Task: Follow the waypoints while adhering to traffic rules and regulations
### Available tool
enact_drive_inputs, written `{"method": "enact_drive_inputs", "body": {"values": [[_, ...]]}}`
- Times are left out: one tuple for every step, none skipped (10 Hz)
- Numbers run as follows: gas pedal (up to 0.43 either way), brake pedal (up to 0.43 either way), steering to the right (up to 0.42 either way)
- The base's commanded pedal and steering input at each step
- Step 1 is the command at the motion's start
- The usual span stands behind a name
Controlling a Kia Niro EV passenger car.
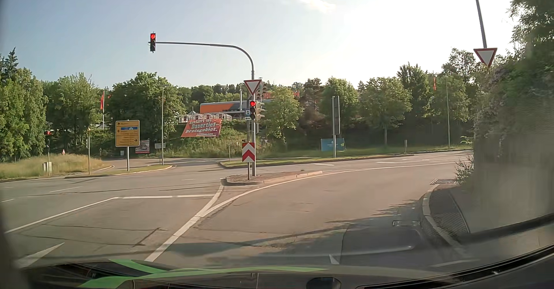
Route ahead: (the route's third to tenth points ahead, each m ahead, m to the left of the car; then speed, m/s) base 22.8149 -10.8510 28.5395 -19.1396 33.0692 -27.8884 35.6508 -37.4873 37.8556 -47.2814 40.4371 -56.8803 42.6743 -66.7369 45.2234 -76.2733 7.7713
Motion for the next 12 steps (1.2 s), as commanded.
{"method": "enact_drive_inputs", "body": {"values": [[0.067, 0.0, 0.1], [0.079, 0.0, 0.11], [0.087, 0.0, 0.124], [0.087, 0.0, 0.14], [0.087, 0.0, 0.155], [0.087, 0.0, 0.164], [0.087, 0.0, 0.174], [0.087, 0.0, 0.184], [0.098, 0.0, 0.191], [0.098, 0.0, 0.208], [0.098, 0.0, 0.228], [0.11, 0.0, 0.241]]}}
